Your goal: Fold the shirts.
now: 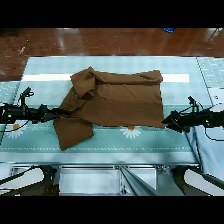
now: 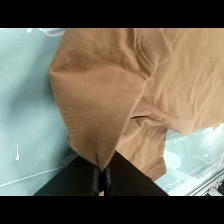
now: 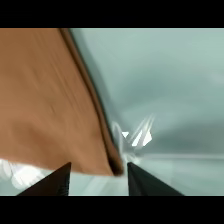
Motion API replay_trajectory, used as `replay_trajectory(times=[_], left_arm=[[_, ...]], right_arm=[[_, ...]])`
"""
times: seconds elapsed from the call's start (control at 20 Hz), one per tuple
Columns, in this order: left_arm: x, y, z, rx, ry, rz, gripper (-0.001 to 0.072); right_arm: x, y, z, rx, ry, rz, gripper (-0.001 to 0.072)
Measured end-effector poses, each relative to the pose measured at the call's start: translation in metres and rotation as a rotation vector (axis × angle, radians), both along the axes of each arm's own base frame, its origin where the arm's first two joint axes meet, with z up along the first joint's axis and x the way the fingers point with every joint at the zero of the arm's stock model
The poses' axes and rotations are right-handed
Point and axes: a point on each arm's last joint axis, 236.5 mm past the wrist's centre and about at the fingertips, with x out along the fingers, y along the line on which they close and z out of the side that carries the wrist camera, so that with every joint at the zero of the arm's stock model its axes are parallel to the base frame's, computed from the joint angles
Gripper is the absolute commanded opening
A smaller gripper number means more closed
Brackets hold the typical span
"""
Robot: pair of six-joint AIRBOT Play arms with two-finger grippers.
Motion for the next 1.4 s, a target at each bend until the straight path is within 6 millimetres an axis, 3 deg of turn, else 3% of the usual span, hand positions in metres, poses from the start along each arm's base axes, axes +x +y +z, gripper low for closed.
replay_trajectory(times=[0.15, 0.2, 0.25, 0.3, 0.45, 0.5, 0.6, 0.75, 0.85, 0.95, 1.1, 1.2, 1.3, 1.4], left_arm=[[0.0, 0.0, 0.0, 0.0, 0.0, 0.0, 0.0021], [0.0, 0.0, 0.0, 0.0, 0.0, -0.001, 0.0021], [0.0, 0.0, 0.0, 0.0, 0.0, -0.001, 0.0021], [0.0, 0.0, 0.0, 0.001, 0.0, -0.001, 0.0021], [0.002, -0.001, 0.002, -0.003, -0.007, 0.004, 0.0021], [0.005, -0.001, 0.006, -0.01, -0.018, 0.012, 0.0021], [0.026, -0.002, 0.028, -0.041, -0.088, 0.05, 0.0021], [0.082, -0.001, 0.109, -0.118, -0.322, 0.131, 0.0021], [0.115, 0.004, 0.19, -0.158, -0.515, 0.172, 0.0021], [0.131, 0.005, 0.279, -0.17, -0.708, 0.174, 0.0021], [0.12, -0.003, 0.408, -0.145, -0.977, 0.134, 0.002], [0.096, -0.013, 0.477, -0.1, -1.119, 0.114, 0.002], [0.071, -0.016, 0.517, 0.025, -1.188, 0.124, 0.002], [0.045, -0.011, 0.542, 0.195, -1.224, 0.169, 0.002]], right_arm=[[0.009, 0.019, -0.007, 0.048, 0.017, -0.03, 0.0403], [0.012, 0.025, -0.01, 0.063, 0.02, -0.037, 0.0339], [0.016, 0.031, -0.013, 0.076, 0.015, -0.043, 0.022], [0.021, 0.035, -0.016, 0.081, 0.005, -0.046, 0.0019], [0.044, 0.044, -0.009, 0.088, -0.086, -0.001, 0.0021], [0.052, 0.046, 0.001, 0.096, -0.12, 0.031, 0.0021], [0.077, 0.053, 0.046, 0.129, -0.221, 0.11, 0.0021], [0.127, 0.041, 0.14, 0.041, -0.453, 0.196, 0.0021], [0.153, 0.027, 0.224, -0.076, -0.637, 0.234, 0.0021], [0.163, 0.012, 0.315, -0.212, -0.826, 0.239, 0.0021], [0.143, 0.001, 0.438, -0.381, -1.073, 0.214, 0.0021], [0.113, 0.0, 0.498, -0.455, -1.205, 0.184, 0.0021], [0.079, 0.002, 0.538, -0.507, -1.301, 0.159, 0.0021], [0.045, 0.006, 0.563, -0.542, -1.366, 0.149, 0.0021]])
